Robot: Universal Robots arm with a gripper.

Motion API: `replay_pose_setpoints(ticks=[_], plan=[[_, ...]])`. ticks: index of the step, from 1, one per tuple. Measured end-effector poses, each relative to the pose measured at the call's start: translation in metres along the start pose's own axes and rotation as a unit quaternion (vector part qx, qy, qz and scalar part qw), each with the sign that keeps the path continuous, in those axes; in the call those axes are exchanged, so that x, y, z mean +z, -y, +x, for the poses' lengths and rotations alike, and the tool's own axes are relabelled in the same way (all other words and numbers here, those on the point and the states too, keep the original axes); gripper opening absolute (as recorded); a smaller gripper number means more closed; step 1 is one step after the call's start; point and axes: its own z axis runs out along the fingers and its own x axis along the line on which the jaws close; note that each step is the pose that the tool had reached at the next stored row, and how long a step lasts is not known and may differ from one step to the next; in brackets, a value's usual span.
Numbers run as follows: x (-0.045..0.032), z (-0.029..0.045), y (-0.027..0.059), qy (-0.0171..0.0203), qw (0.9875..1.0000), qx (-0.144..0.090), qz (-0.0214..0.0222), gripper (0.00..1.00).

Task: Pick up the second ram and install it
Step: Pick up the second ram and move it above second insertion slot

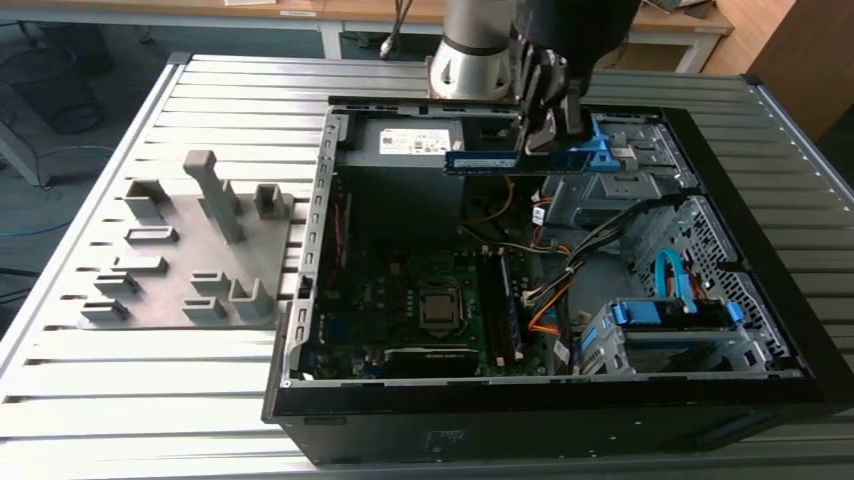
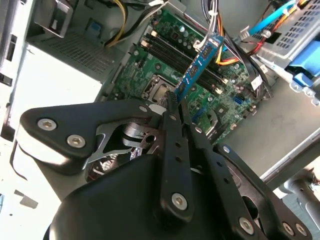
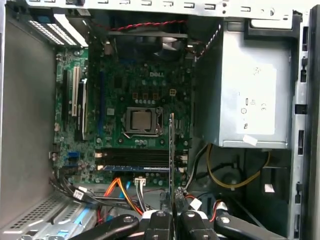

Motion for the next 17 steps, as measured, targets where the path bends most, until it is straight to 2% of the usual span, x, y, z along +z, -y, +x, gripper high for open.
replay_pose_setpoints(ticks=[4,7,17], plan=[[0.0013,0.0119,-0.0037,0.0001,1.0,0.0,0.0,0.14],[0.005,0.0184,-0.0047,0.0,1.0,0.0,0.0,0.14],[0.0218,0.0273,-0.0049,0.0,1.0,0.0,0.0,0.14]])
